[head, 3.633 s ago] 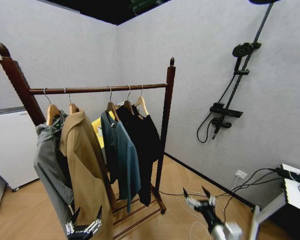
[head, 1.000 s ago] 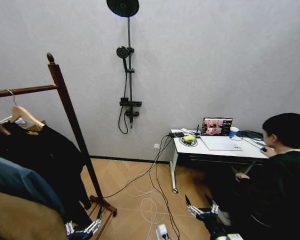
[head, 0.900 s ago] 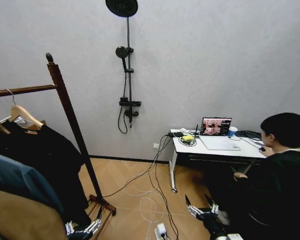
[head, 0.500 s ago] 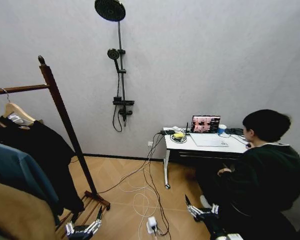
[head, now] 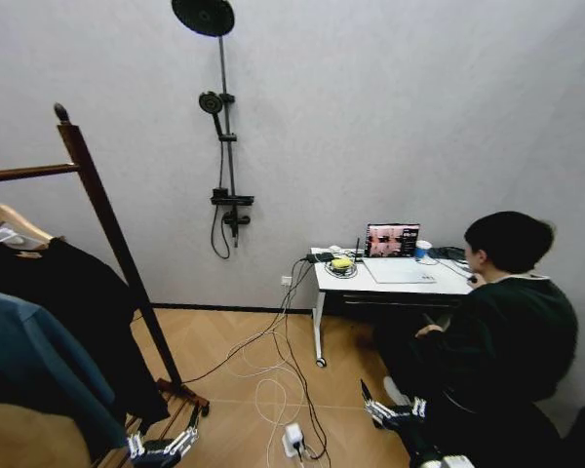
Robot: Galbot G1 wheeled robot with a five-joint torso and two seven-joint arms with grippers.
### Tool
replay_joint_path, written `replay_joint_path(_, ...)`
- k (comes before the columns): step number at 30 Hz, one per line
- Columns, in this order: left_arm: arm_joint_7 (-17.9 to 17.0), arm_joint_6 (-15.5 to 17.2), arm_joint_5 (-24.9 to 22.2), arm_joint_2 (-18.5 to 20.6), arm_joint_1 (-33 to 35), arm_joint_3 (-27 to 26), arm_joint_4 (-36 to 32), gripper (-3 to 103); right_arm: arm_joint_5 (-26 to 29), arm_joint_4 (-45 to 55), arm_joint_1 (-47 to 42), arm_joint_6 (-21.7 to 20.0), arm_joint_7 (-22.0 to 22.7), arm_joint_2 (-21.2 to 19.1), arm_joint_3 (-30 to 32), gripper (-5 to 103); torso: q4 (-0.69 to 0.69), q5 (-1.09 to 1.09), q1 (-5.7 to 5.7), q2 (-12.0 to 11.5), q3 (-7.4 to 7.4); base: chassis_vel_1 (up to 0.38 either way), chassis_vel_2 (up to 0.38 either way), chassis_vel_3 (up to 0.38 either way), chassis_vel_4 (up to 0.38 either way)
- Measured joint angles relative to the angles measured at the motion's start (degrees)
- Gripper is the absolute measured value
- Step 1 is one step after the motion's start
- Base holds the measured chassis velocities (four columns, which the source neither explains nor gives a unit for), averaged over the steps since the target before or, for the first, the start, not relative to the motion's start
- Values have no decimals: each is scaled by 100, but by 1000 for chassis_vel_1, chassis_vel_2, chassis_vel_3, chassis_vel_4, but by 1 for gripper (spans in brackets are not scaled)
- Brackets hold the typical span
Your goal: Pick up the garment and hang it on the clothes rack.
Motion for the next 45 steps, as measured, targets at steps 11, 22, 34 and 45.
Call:
replay_joint_path(11, 0, 0, 0, 0, 0, -1, 0, 100, 0, 0, -1, 0, 0, 0, 0, 100, -4, 0, 0, 0, 0, -101, -101, -94, -105)
replay_joint_path(22, 1, 0, 0, 0, 0, -1, 0, 100, 0, 0, 1, 0, 0, 0, 0, 100, 0, 0, 1, -1, 0, -21, -24, -26, -18)
replay_joint_path(34, 1, 0, 0, 0, -1, -1, 0, 100, 0, 0, 1, 0, 0, 0, 0, 100, -1, 1, 0, 0, -1, 130, -112, -131, 130)
replay_joint_path(45, 0, 0, 0, 0, 1, -2, 0, 100, 0, 1, -3, 0, -1, 0, 0, 100, 1, 1, -8, 5, -3, 251, -247, -250, 255)
